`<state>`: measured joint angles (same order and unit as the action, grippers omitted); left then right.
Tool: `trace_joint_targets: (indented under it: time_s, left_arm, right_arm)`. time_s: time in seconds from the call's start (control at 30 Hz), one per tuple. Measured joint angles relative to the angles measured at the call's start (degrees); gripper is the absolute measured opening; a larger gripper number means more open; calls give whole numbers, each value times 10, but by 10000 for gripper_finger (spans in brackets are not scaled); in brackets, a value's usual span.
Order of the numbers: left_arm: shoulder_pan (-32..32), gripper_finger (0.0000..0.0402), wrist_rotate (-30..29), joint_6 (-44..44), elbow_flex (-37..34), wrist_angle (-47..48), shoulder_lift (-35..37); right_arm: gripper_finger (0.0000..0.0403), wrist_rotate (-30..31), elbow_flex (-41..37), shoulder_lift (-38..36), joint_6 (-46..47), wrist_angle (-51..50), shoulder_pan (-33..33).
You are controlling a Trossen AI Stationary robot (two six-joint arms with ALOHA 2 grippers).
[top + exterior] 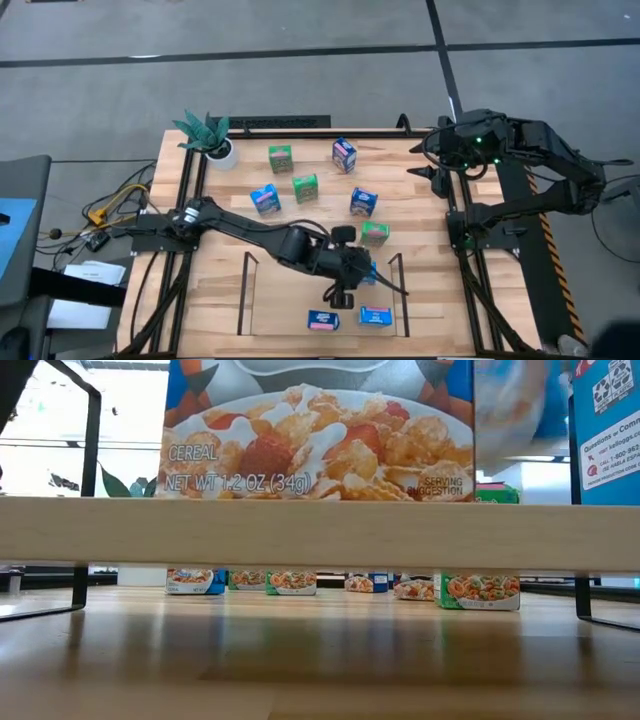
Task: Stack cereal on shelf
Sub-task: Put the bottom light blue cereal box on the shelf aligned with the other light blue cereal box
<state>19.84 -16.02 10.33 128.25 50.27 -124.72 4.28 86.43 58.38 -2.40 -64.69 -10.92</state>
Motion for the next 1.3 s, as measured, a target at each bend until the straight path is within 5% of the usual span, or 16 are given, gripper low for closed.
trace_joint_targets:
  time_s: [0.5,1.3]
  left_arm:
    - [-18,125,76,-17,5,-51,-37]
    - [-24,125,100,-11,3,-74,-68]
  right_arm:
    - [270,-1,0,0,5,4,0]
    - [270,0,0,0,4,4,0]
